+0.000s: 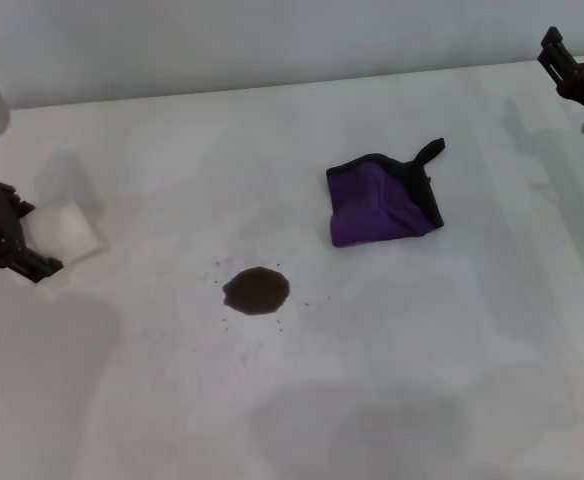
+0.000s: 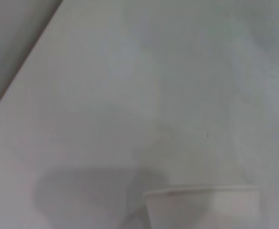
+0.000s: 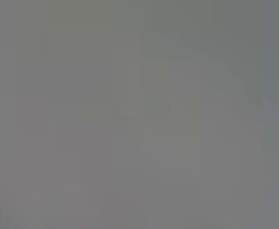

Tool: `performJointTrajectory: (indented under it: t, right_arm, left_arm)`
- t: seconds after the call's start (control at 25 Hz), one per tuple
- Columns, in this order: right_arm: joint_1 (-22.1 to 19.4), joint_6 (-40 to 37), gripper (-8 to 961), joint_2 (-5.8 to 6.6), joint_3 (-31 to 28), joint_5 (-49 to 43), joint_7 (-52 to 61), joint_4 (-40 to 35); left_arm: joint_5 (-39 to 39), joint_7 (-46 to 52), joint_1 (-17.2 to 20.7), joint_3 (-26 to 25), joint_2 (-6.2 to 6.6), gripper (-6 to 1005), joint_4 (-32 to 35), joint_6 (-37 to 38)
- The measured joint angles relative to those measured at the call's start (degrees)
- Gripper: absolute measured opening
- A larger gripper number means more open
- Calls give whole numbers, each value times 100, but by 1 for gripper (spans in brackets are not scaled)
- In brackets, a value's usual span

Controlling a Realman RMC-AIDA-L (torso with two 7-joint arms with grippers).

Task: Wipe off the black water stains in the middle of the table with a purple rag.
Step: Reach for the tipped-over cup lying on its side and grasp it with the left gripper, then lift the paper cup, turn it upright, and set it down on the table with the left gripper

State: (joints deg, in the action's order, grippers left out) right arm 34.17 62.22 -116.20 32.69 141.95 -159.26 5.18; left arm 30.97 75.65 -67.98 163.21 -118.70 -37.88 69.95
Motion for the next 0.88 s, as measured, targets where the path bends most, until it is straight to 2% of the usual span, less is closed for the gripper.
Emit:
performJointTrajectory:
  t: [0.6,0.88]
  right_arm:
    - [-12,-63,864,0,34,-45,137,59]
    - [-26,-64,864,0,54,-54,140,63]
  left_arm:
    - [-78,47,150,-8,-22,874,247,-349]
    - [-670,226,192,-9,-23,763,212,-495]
